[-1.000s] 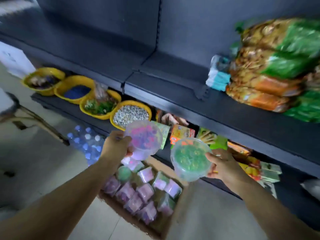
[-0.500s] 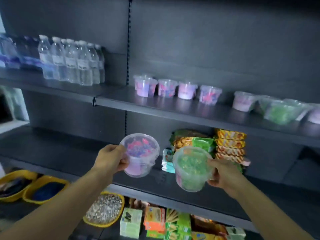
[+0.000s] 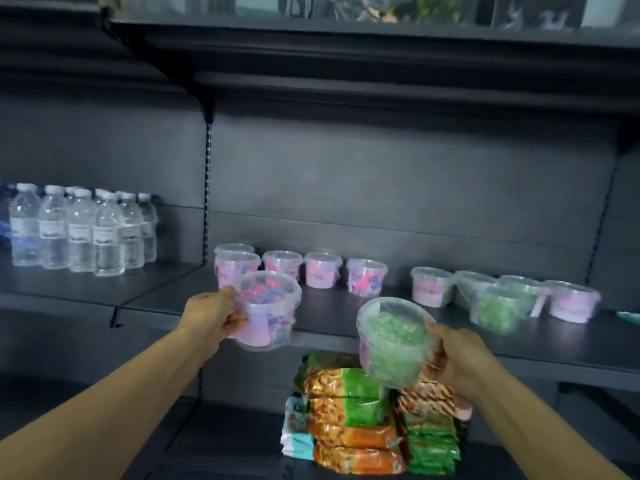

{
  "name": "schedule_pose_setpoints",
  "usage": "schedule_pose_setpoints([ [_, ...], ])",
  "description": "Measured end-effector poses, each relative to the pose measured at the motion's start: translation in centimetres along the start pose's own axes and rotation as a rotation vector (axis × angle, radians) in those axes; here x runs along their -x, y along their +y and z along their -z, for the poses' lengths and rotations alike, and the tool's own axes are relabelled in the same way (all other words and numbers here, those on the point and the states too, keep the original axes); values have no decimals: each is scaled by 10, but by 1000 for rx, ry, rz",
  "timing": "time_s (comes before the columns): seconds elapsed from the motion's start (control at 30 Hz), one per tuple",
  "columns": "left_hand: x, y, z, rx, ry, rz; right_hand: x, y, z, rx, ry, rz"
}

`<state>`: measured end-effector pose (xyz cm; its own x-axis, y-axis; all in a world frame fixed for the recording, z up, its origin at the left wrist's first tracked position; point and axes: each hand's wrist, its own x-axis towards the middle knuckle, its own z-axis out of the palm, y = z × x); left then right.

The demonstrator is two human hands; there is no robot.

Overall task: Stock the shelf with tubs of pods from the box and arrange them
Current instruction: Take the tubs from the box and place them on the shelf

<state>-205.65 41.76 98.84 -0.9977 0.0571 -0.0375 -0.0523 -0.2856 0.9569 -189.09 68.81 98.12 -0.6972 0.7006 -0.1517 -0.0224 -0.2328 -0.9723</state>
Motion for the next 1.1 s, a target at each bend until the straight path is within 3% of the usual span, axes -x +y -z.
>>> schedule_pose_setpoints([
  [0.3,-103,-21,-91,42,145,-22,-115,-42,9,21,-20,13],
  [0.6,-170,-49,-117,2,215,-3,-183,-50,23,31,73,-1],
  [0.73,-176,-55,-121,-169,131,-36,-194,-48,32,-57,152,19],
  [0.9,-161,-69,-116,-705,130,-71,-203,-45,28,-83,291,56],
  [0.97,-152,-72,-118,-873,92,-145,-206,-45,22,34,335,72],
  [1.03,-143,-71,-121,-953,36,-220,-200,-44,17,412,376,83],
  [1.1,-134,-68,-122,-1015,-13,-272,-186,-41,13,833,422,208],
])
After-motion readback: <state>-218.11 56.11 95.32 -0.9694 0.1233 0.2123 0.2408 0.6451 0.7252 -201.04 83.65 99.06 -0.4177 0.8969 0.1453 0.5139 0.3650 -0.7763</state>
